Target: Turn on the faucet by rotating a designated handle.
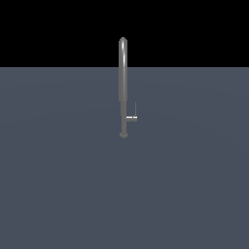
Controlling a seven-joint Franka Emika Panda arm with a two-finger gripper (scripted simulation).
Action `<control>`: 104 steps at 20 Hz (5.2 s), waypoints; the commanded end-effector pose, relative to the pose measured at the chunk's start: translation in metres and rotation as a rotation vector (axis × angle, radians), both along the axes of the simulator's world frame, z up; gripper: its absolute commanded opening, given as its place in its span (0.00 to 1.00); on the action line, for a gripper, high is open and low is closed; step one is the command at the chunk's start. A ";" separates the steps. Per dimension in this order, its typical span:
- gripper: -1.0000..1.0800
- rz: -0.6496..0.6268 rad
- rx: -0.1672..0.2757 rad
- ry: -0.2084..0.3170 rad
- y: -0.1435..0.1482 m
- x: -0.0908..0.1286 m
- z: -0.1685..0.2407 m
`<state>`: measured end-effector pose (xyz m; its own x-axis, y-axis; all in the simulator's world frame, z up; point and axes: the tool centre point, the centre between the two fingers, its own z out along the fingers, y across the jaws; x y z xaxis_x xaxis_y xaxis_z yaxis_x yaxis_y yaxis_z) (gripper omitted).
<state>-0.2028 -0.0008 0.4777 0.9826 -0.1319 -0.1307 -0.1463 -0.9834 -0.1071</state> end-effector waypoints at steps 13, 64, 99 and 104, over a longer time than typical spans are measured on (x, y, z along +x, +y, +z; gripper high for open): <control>0.00 -0.197 0.195 0.193 -0.003 0.085 -0.028; 0.00 -1.034 1.053 1.017 -0.047 0.306 -0.307; 0.00 -1.087 1.105 1.064 -0.043 0.269 -0.322; 0.00 -1.085 1.104 1.065 -0.043 0.255 -0.323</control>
